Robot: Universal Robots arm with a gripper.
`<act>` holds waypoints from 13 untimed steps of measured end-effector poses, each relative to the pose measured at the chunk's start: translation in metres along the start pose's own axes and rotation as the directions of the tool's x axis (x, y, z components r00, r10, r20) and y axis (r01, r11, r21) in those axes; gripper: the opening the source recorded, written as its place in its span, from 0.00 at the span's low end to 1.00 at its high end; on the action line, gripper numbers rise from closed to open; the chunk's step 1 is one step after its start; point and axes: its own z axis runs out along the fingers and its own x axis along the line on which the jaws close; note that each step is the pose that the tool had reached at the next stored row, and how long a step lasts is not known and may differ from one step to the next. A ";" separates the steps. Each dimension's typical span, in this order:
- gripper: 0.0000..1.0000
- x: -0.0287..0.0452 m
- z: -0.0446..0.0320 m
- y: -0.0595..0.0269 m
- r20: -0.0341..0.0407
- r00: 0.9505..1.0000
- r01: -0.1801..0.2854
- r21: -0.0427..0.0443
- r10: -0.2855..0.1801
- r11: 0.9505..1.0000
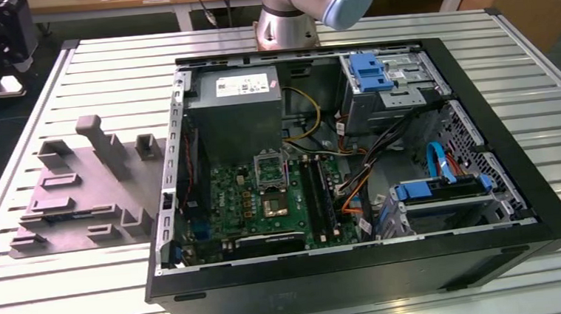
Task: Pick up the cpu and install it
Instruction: 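Pick up the cpu and move it towards the insertion slot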
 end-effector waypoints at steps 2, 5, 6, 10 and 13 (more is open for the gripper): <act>0.47 -0.0029 0.0001 0.0001 0.000 1.000 0.000 0.000 0.000 1.000; 0.47 -0.0091 0.0001 0.0004 0.000 1.000 0.000 0.000 0.000 1.000; 0.47 -0.0117 0.0001 0.0005 0.000 1.000 0.000 0.000 0.000 1.000; 0.47 -0.0238 0.0002 0.0009 0.000 1.000 0.000 0.000 0.000 1.000; 0.47 -0.0328 0.0002 0.0012 0.000 1.000 0.000 0.000 0.000 1.000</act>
